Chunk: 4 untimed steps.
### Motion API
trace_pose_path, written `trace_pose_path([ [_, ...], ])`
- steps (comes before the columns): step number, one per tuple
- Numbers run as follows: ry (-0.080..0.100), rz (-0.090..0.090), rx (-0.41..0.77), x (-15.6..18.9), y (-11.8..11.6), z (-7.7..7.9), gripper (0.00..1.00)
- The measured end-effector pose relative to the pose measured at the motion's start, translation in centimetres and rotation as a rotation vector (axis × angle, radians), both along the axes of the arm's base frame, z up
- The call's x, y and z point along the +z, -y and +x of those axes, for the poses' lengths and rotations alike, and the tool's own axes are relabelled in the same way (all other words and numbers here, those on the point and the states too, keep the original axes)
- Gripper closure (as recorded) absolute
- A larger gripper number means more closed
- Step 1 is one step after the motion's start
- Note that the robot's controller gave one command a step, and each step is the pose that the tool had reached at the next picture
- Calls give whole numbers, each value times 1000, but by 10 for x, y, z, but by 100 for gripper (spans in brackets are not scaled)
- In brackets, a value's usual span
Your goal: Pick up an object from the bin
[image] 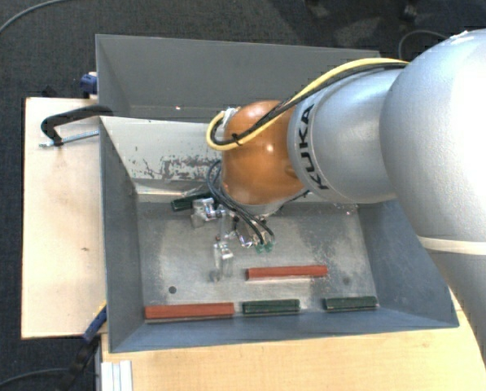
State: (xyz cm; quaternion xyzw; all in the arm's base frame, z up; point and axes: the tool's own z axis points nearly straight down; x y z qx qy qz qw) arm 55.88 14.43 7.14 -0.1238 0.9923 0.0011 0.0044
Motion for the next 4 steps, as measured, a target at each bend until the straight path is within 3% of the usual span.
trace_pose_path([
  [1, 6, -4, 354, 128, 31, 24, 0],
  [2, -8, -6, 894, 35, 78, 20, 0],
  [3, 5, -13, 1357, 187, 106, -36, 0],
  [4, -6, -3, 1596, 3, 108, -14, 0],
])
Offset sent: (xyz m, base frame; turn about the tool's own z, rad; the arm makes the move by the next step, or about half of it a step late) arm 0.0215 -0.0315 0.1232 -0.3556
